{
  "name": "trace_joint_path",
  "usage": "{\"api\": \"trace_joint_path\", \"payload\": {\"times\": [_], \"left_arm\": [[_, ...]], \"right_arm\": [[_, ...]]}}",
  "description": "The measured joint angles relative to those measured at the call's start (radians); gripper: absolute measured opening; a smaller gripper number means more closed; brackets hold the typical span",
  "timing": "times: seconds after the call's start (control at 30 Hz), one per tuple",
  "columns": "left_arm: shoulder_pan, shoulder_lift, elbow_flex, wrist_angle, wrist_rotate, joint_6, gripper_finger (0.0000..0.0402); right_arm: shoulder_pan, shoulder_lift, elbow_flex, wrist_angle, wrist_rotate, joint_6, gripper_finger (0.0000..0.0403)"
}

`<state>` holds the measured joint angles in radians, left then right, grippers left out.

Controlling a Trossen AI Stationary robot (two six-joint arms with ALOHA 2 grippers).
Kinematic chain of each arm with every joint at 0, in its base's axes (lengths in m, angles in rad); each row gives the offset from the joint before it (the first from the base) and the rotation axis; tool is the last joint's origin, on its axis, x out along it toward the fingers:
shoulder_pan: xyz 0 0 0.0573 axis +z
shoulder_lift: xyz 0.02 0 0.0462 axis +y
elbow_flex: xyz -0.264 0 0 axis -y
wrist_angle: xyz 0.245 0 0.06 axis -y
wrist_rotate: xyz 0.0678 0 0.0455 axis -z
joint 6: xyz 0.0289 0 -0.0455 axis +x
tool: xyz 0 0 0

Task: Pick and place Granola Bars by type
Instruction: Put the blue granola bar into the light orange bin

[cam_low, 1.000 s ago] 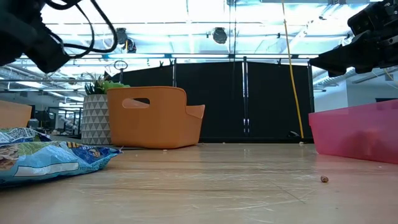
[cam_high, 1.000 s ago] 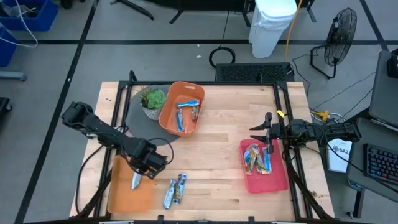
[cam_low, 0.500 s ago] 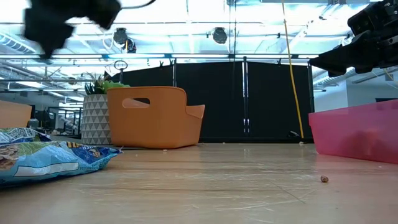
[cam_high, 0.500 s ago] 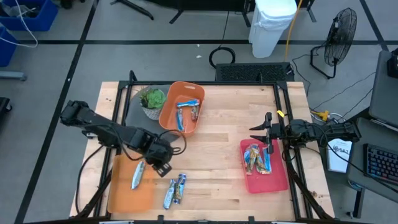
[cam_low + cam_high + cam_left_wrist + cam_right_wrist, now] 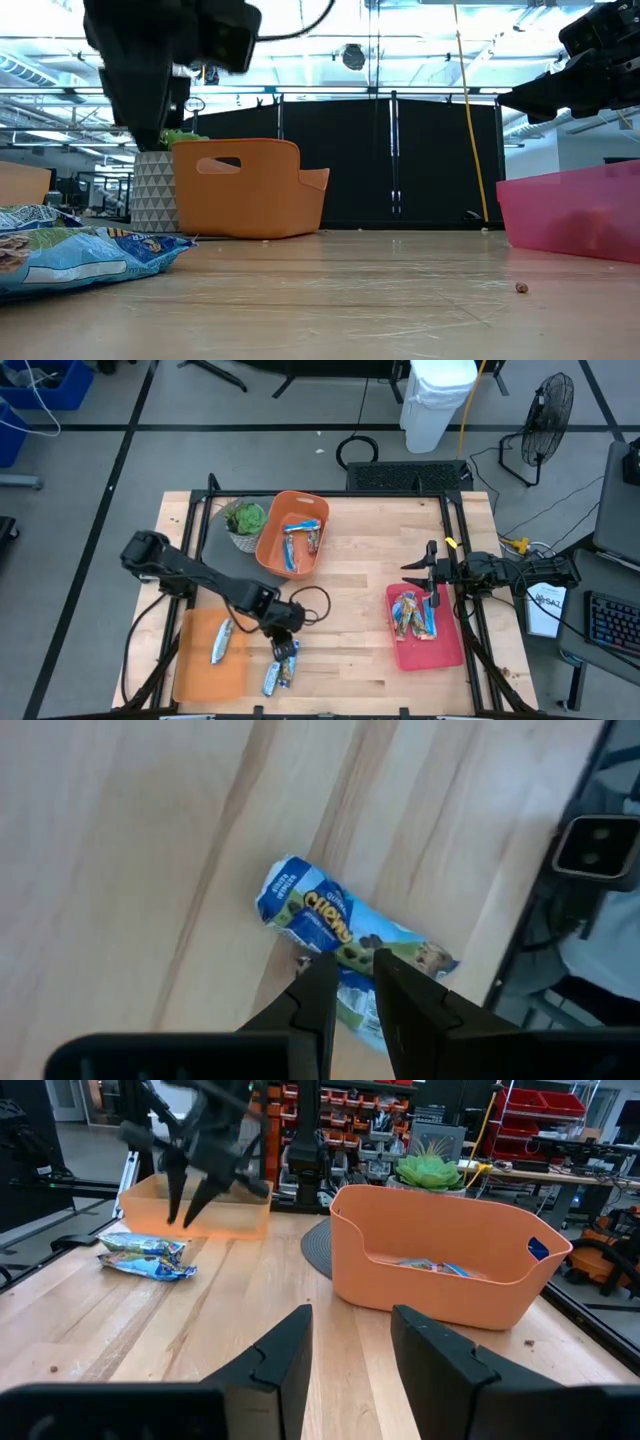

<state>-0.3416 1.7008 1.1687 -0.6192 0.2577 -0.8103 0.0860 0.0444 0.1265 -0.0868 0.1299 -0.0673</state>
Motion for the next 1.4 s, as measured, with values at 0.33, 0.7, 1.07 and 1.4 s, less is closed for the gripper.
{"api": "trace_joint_path", "payload": {"times": [0.33,0.7,1.07,1.4], "left_arm": [[-0.008,0.083,0.0,0.068,0.005,0.082,0.0075],[-0.024,0.082,0.0,-0.002,0.004,0.04,0.0076],[-0.017,0.095,-0.002,0.004,0.009,-0.176,0.0198],[-0.055,0.117,-0.002,-0.022,0.053,-0.35,0.0214]], "right_arm": [[0.0,0.0,0.0,0.0,0.0,0.0,0.013],[0.0,0.0,0.0,0.0,0.0,0.0,0.013],[0.0,0.0,0.0,0.0,0.0,0.0,0.013],[0.0,0.0,0.0,0.0,0.0,0.0,0.013]]}}
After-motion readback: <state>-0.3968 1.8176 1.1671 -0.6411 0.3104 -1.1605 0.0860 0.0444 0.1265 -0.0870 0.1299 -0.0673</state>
